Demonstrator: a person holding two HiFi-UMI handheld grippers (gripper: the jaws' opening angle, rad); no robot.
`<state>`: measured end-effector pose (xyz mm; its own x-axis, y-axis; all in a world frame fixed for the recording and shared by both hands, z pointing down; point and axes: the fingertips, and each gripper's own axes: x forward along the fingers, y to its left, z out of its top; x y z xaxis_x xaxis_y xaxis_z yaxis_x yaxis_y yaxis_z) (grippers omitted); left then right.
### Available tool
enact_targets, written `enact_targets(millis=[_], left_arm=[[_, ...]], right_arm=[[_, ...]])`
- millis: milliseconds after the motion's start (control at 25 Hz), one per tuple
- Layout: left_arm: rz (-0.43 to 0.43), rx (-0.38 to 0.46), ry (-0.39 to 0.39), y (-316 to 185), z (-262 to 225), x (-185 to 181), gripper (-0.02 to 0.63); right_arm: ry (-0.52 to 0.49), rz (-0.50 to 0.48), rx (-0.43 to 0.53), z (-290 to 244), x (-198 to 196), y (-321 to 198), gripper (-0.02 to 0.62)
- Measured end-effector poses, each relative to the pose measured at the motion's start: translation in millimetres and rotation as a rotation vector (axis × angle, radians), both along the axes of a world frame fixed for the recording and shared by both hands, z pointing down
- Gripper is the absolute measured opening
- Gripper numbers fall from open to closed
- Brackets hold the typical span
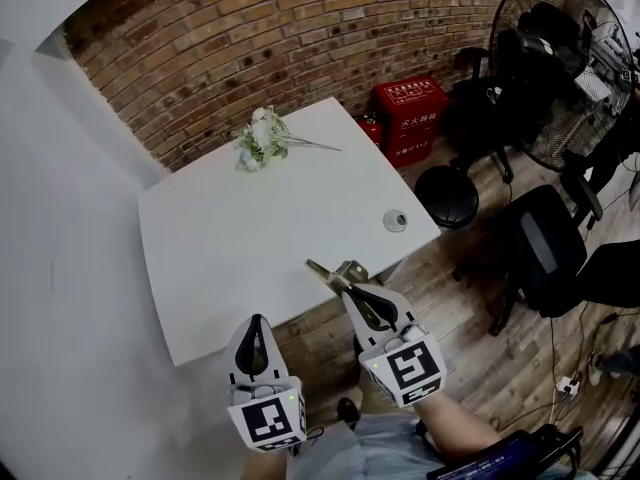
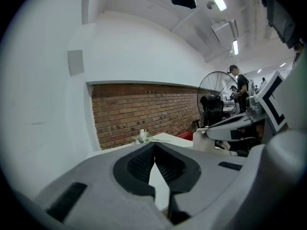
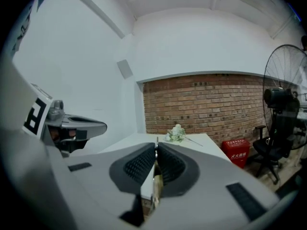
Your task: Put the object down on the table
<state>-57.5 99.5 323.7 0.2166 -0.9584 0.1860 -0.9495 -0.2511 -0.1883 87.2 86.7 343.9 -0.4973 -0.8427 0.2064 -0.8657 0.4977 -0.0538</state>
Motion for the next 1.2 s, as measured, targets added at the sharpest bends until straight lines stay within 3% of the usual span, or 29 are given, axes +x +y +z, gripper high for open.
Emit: enact_targets(millis=[280,520,960,1200], left_arm=[[-0.029,-0.001,-0.024,-53.0,-8.0,31.9,0.009],[-0.075,0.052,-0.037,-81.6,-34.6,45.0,0.008],[-0.176,0.133,-0.03,-101.3,-60.5,17.9,0.008],[-0.226,0.113,-0.012,-117.1,-56.4,-10.0,0.008]], right_arm=[[-0.02,-0.029,-0.002,-2.1,30.9,-62.2,0.023],[-0.029,-0.081,0.045,-24.0,41.2,-102.9,0.023],[-0.028,-0.17,0.147,-61.1,12.7,-146.8,0.023],[-0.012,-0.208,0.158,-67.4,-14.2,-171.6,0.023]])
